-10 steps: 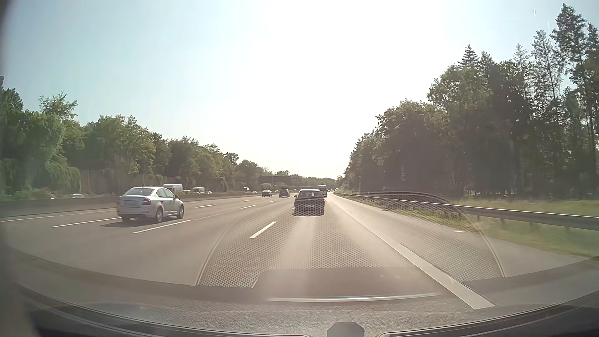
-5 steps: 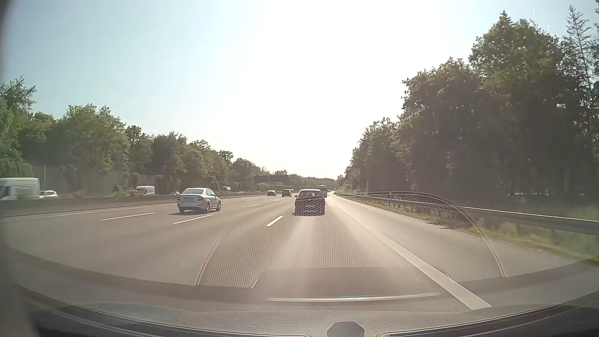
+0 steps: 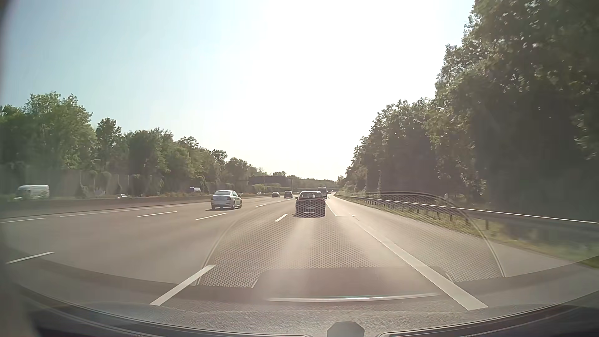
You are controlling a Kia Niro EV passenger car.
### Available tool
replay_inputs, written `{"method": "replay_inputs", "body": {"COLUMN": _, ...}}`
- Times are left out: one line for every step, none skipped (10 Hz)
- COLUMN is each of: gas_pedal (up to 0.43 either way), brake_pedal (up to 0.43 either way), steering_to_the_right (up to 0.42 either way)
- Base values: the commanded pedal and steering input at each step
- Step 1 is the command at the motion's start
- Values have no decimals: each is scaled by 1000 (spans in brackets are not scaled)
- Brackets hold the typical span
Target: Follow the waypoints while adhering to traffic rules and regulations
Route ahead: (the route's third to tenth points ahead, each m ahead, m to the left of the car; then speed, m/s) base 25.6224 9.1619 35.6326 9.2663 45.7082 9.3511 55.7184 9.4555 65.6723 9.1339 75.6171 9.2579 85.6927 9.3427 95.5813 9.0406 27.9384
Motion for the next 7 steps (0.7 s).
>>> {"method": "replay_inputs", "body": {"gas_pedal": 209, "brake_pedal": 30, "steering_to_the_right": -2}}
{"method": "replay_inputs", "body": {"gas_pedal": 209, "brake_pedal": 30, "steering_to_the_right": -2}}
{"method": "replay_inputs", "body": {"gas_pedal": 209, "brake_pedal": 30, "steering_to_the_right": -1}}
{"method": "replay_inputs", "body": {"gas_pedal": 220, "brake_pedal": 30, "steering_to_the_right": -1}}
{"method": "replay_inputs", "body": {"gas_pedal": 228, "brake_pedal": 30, "steering_to_the_right": -1}}
{"method": "replay_inputs", "body": {"gas_pedal": 240, "brake_pedal": 30, "steering_to_the_right": -1}}
{"method": "replay_inputs", "body": {"gas_pedal": 240, "brake_pedal": 30, "steering_to_the_right": -2}}
